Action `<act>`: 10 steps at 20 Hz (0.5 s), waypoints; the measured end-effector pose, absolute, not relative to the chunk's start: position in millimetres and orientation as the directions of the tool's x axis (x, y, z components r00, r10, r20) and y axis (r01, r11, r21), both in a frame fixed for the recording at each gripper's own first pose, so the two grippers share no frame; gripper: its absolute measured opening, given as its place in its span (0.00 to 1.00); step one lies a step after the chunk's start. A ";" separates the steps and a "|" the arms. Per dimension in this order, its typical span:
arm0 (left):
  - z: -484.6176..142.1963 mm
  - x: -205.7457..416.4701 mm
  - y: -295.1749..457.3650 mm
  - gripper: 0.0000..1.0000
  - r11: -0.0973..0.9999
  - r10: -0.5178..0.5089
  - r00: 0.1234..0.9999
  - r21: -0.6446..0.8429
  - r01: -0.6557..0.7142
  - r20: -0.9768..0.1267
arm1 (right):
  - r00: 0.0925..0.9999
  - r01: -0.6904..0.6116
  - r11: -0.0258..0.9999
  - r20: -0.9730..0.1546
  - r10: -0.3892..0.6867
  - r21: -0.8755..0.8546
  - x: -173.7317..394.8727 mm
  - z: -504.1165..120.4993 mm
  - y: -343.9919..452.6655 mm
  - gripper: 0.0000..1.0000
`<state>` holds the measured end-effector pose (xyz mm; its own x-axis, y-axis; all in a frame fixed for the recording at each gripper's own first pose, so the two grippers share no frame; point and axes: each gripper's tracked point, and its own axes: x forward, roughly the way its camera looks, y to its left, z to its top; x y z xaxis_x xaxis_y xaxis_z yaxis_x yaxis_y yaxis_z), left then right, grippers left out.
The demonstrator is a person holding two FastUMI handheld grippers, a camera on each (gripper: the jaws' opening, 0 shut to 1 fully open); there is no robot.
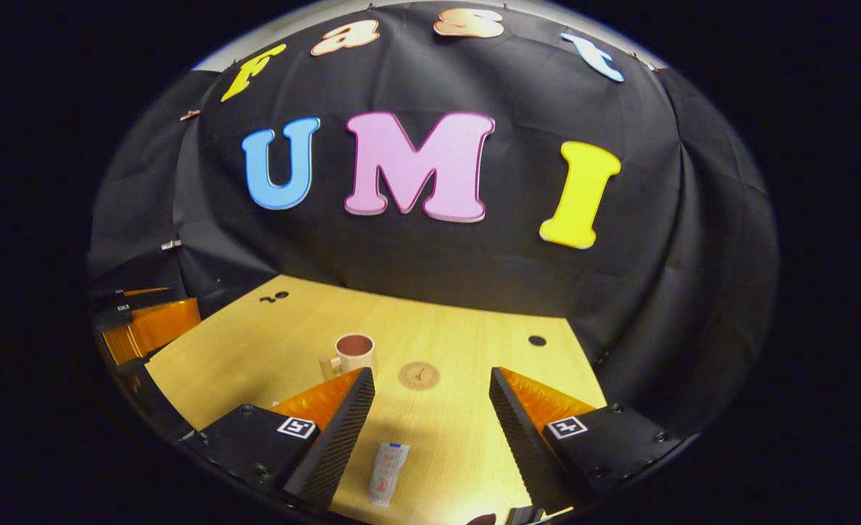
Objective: Put the toothbrush and toothpaste on the desktop into the cup, then pick up the cup and place it on the coaster on the desktop.
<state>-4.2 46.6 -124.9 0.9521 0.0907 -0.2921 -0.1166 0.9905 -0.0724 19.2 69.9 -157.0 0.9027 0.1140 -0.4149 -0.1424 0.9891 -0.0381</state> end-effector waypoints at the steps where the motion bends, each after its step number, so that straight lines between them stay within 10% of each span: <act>1: -132.5 -8.0 47.7 0.95 0.990 0.093 0.947 -0.074 -0.121 -0.308 | 0.881 -0.156 0.987 -0.458 0.121 -0.039 17.4 -178.5 73.9 0.98; 10: -185.9 -24.7 57.4 0.95 0.985 0.094 0.910 -0.093 -0.143 -0.405 | 0.621 -0.141 0.989 -0.775 0.117 0.037 -17.9 -338.9 91.6 0.97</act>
<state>-24.7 57.4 -185.9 0.9096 0.0941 -0.4047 -0.1431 0.9854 -0.0925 -17.9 91.6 -338.9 0.6212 0.1171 -0.7748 -0.1407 0.9894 0.0367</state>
